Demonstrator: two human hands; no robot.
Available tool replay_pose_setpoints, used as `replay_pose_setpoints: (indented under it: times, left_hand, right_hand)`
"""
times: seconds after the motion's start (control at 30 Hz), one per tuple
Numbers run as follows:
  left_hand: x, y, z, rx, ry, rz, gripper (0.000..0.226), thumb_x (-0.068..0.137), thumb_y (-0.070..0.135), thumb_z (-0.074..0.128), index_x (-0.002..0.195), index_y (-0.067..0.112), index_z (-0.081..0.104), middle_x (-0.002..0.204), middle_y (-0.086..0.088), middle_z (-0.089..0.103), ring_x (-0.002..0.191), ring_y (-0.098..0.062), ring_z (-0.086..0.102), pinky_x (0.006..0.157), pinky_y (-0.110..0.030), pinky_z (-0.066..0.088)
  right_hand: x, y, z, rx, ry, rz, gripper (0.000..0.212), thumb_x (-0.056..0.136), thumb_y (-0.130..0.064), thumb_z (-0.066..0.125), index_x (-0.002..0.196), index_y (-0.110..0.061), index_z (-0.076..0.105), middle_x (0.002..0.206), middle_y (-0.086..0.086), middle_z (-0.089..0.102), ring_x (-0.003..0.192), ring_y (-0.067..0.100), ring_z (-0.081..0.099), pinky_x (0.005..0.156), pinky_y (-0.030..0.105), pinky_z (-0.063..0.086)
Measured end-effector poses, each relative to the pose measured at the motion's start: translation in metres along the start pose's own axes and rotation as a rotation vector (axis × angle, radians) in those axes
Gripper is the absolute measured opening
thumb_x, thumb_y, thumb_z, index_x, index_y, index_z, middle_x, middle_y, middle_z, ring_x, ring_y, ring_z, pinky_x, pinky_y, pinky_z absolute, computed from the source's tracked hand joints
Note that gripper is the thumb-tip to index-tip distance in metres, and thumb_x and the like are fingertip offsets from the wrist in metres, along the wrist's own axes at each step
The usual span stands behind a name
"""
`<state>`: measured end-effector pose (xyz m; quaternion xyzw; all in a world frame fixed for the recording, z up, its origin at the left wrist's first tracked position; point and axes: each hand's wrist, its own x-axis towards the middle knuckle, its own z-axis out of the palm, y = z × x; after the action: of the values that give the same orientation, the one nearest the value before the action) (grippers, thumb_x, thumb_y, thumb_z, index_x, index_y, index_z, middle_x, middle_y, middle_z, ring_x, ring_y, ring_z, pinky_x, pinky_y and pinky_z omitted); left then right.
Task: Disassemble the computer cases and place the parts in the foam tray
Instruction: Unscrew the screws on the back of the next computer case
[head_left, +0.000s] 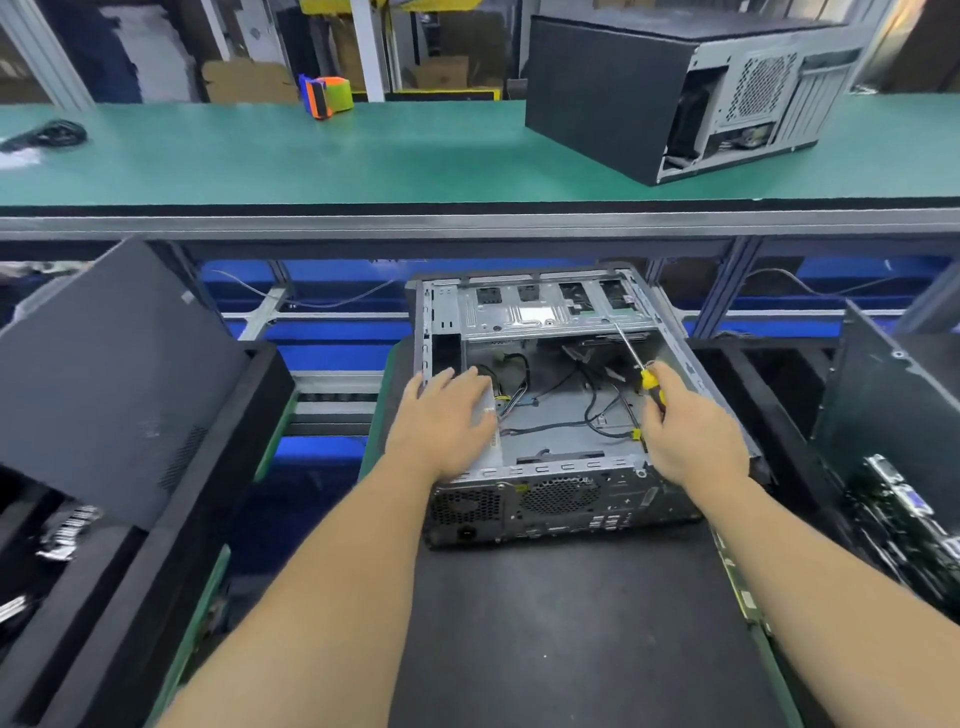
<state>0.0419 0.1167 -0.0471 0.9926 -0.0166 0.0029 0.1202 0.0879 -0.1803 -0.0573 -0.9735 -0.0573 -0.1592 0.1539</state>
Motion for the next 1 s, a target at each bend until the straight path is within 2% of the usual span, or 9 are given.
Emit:
replay_pose_setpoints:
  times: [0.1,0.2,0.43,0.57,0.7,0.8,0.87,0.93,1.0]
  left_hand:
    - [0.007,0.006,0.005,0.080,0.007,-0.043,0.060,0.103,0.053,0.027,0.159,0.032,0.024,0.169,0.004,0.022,0.155,-0.020,0.016,0.127,-0.049,0.001]
    - [0.007,0.007,0.003,0.127,0.007,-0.101,0.063,0.101,0.057,0.022,0.160,0.033,0.021,0.168,0.002,0.022,0.156,-0.018,0.015,0.126,-0.052,-0.001]
    - [0.003,0.009,0.001,0.153,0.025,-0.112,0.061,0.101,0.054,0.025,0.158,0.032,0.026,0.156,0.008,0.038,0.147,-0.014,0.029,0.126,-0.052,0.008]
    - [0.001,0.014,-0.002,0.178,0.022,-0.094,0.061,0.102,0.051,0.023,0.159,0.028,0.024,0.153,0.004,0.041,0.145,-0.017,0.032,0.126,-0.050,0.010]
    - [-0.002,0.018,-0.006,0.172,-0.025,-0.090,0.059,0.105,0.049,0.024,0.158,0.025,0.028,0.145,0.000,0.047,0.139,-0.022,0.038,0.123,-0.047,0.017]
    - [-0.016,0.026,-0.011,0.232,0.013,-0.099,0.050,0.105,0.049,0.022,0.135,0.021,0.051,0.117,-0.006,0.066,0.109,-0.029,0.057,0.100,-0.044,0.037]
    - [-0.025,0.029,-0.014,0.291,0.052,-0.122,0.045,0.105,0.048,0.023,0.113,0.018,0.055,0.095,-0.007,0.069,0.087,-0.030,0.055,0.087,-0.043,0.037]
    - [-0.028,0.030,-0.015,0.276,0.059,-0.169,0.043,0.105,0.047,0.024,0.102,0.016,0.054,0.082,-0.008,0.067,0.081,-0.031,0.055,0.085,-0.042,0.038]
    - [-0.028,0.029,-0.014,0.240,0.094,-0.208,0.042,0.104,0.045,0.026,0.099,0.015,0.055,0.084,-0.009,0.069,0.083,-0.032,0.059,0.085,-0.042,0.038]
  right_hand:
    - [0.008,0.002,0.003,-0.007,-0.007,-0.027,0.035,0.100,-0.033,0.044,0.134,-0.029,0.044,0.054,-0.011,0.042,0.047,0.014,0.040,0.043,0.026,0.024]
    - [0.009,0.000,0.001,0.028,-0.010,-0.020,0.033,0.099,-0.033,0.045,0.132,-0.028,0.044,0.058,-0.005,0.047,0.052,0.024,0.046,0.047,0.030,0.031]
    - [0.010,-0.004,-0.001,0.021,-0.133,0.040,0.020,0.096,-0.037,0.046,0.111,-0.025,0.055,0.069,-0.003,0.054,0.064,0.027,0.051,0.053,0.032,0.035]
    - [0.006,-0.019,-0.006,0.222,-0.201,0.110,0.017,0.093,-0.037,0.052,0.107,-0.036,0.062,0.080,-0.006,0.063,0.074,0.024,0.057,0.058,0.031,0.039]
    - [-0.008,-0.061,-0.008,0.516,-0.126,0.147,0.010,0.093,-0.031,0.054,0.093,-0.026,0.063,0.073,-0.004,0.065,0.070,0.026,0.059,0.062,0.037,0.048]
    - [-0.024,-0.086,-0.001,0.438,-0.056,0.084,0.008,0.094,-0.033,0.052,0.095,-0.028,0.058,0.068,-0.008,0.060,0.069,0.027,0.057,0.057,0.036,0.044]
    - [-0.029,-0.092,0.005,0.308,-0.014,-0.015,0.011,0.093,-0.033,0.051,0.098,-0.027,0.059,0.065,-0.009,0.055,0.068,0.031,0.056,0.056,0.034,0.038]
    - [-0.022,-0.089,0.007,0.310,0.029,-0.046,0.012,0.093,-0.030,0.054,0.100,-0.024,0.061,0.064,-0.007,0.053,0.065,0.032,0.055,0.054,0.035,0.038]
    - [-0.011,-0.084,0.008,0.332,0.004,-0.079,0.017,0.094,-0.030,0.055,0.107,-0.022,0.063,0.067,-0.003,0.058,0.066,0.032,0.056,0.055,0.037,0.044]
